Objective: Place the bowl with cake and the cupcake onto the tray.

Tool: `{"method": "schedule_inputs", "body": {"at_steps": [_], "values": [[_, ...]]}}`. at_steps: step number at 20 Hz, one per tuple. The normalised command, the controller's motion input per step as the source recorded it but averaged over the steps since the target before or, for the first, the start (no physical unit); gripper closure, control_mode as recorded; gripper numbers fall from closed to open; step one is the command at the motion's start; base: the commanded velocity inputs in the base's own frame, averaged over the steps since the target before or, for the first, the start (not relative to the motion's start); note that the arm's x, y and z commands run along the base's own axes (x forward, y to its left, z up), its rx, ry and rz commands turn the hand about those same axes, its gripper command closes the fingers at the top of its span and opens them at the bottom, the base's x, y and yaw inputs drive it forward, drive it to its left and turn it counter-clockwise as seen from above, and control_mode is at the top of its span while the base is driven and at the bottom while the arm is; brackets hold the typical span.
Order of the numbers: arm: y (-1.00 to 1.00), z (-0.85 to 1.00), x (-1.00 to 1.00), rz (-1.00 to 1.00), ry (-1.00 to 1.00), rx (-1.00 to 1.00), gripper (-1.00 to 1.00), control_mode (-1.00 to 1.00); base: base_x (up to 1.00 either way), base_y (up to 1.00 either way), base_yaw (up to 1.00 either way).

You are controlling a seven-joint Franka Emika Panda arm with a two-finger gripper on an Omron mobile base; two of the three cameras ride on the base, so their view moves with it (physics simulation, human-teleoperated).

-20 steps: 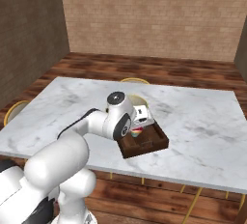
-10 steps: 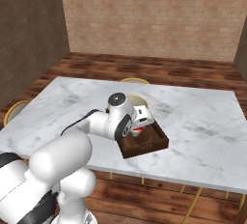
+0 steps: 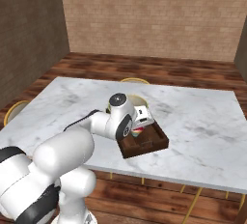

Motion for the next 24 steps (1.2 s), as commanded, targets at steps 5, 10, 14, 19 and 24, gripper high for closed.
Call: {"method": "schedule_inputs", "body": {"at_steps": [5, 10, 14, 19, 24], "values": [[0.0, -0.06, 0.07, 0.0, 0.0, 0.0, 1.0, -1.0, 0.0, 0.0, 0.0], [0.0, -0.1, 0.01, 0.0, 0.0, 0.0, 1.0, -1.0, 0.0, 0.0, 0.0], [0.0, -0.14, 0.0, 0.0, 0.0, 0.0, 1.0, -1.0, 0.0, 0.0, 0.0], [0.0, -0.11, 0.0, 0.0, 0.0, 0.0, 1.0, -1.0, 0.0, 0.0, 0.0], [0.0, -0.1, 0.0, 0.0, 0.0, 0.0, 1.0, -1.0, 0.0, 0.0, 0.0]]}}
